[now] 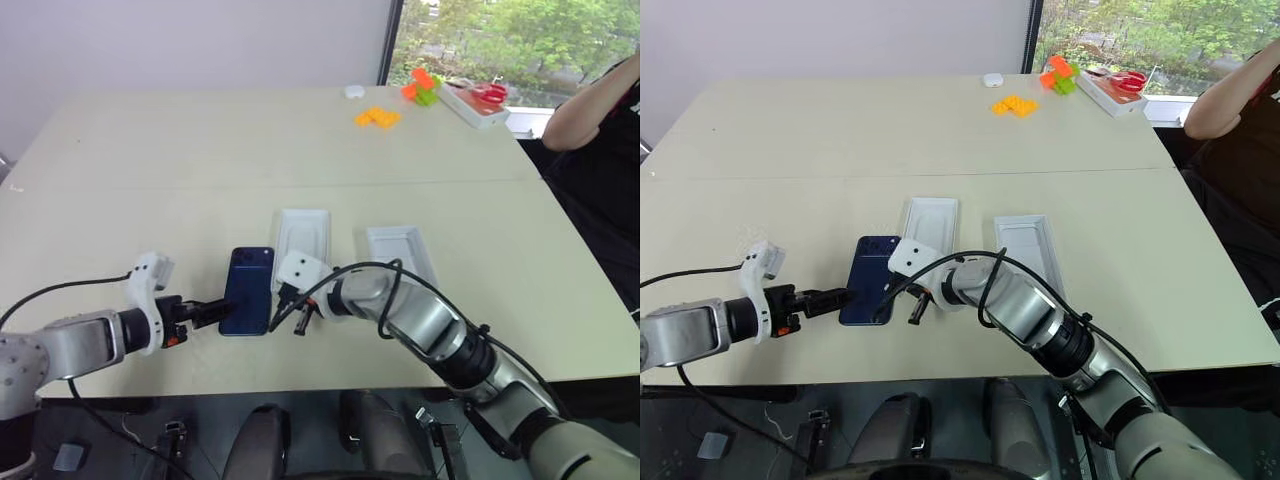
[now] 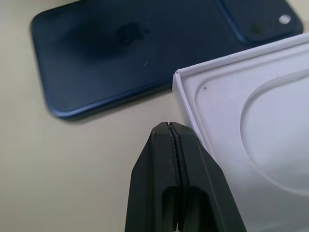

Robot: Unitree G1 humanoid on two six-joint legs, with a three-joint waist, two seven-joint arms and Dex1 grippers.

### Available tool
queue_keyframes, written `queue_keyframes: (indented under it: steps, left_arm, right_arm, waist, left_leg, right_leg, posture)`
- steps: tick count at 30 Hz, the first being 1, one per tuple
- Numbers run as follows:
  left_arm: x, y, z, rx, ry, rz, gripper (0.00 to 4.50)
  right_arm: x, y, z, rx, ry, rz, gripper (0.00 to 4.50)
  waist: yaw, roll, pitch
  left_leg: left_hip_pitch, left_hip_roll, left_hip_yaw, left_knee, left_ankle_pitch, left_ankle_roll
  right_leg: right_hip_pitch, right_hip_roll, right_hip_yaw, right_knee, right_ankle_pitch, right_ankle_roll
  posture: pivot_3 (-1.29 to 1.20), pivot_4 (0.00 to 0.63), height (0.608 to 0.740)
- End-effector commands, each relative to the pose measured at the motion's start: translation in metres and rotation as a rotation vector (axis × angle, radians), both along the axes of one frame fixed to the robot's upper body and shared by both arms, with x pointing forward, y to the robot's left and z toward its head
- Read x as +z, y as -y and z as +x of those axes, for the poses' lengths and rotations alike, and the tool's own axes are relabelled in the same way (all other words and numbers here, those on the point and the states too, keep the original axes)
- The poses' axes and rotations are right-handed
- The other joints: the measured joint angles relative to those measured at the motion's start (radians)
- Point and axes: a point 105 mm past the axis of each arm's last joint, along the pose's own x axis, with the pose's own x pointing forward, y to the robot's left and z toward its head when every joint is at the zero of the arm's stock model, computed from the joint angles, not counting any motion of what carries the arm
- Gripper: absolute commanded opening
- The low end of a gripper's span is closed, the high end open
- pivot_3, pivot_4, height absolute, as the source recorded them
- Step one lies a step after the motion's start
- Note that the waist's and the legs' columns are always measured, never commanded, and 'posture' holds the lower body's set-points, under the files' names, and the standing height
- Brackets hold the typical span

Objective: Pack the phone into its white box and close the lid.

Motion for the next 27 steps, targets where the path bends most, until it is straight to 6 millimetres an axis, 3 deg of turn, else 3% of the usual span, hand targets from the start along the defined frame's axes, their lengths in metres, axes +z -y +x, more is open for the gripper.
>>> queue_keyframes:
  steps: [1,9,18,24,27]
  left_arm:
    - [-0.006,0.017,-0.005,-0.049,-0.048,-0.061,4.5]
    - [-0.005,0.033,-0.004,-0.033,-0.065,-0.158,4.5]
    - [0.003,0.052,-0.002,-0.012,-0.075,-0.305,4.5]
    - [0.001,0.06,-0.002,-0.018,-0.094,-0.308,4.5]
    - [-0.003,0.055,0.002,0.018,-0.096,-0.286,4.5]
  right_arm:
    - [0.002,-0.009,0.001,0.022,0.013,0.013,0.03]
    - [0.0,-0.023,-0.002,0.078,-0.009,0.045,0.03]
    - [-0.003,-0.029,-0.004,0.089,-0.071,0.068,0.03]
    - [-0.004,-0.027,-0.002,0.081,-0.08,0.068,0.03]
    - [-0.004,-0.026,0.0,0.077,-0.073,0.063,0.03]
  waist:
    - [-0.001,0.0,0.0]
    - [0.0,0.0,0.0]
    - [-0.001,-0.001,-0.002]
    - [-0.004,-0.001,-0.002]
    - [-0.004,-0.001,-0.002]
  left_leg:
    - [0.001,0.0,0.0,0.0,0.0,0.0]
    - [0.013,0.0,-0.001,-0.003,0.0,0.0]
    - [0.013,0.0,-0.002,-0.003,0.0,0.0]
    - [0.012,0.0,-0.002,-0.003,0.0,0.0]
    - [0.012,0.0,-0.002,-0.003,0.0,0.0]
  right_leg:
    - [0.001,0.0,0.0,0.0,0.0,0.0]
    - [0.013,0.0,0.0,-0.003,-0.001,0.0]
    - [0.014,0.0,0.0,-0.003,-0.002,0.002]
    - [0.013,0.001,-0.001,-0.003,-0.002,0.0]
    - [0.013,0.001,-0.001,-0.003,-0.002,0.001]
  posture:
    - [0.0,0.15,0.74]
    - [0.0,0.15,0.74]
    - [0.0,0.15,0.74]
    - [0.0,0.15,0.74]
    - [0.0,0.15,0.74]
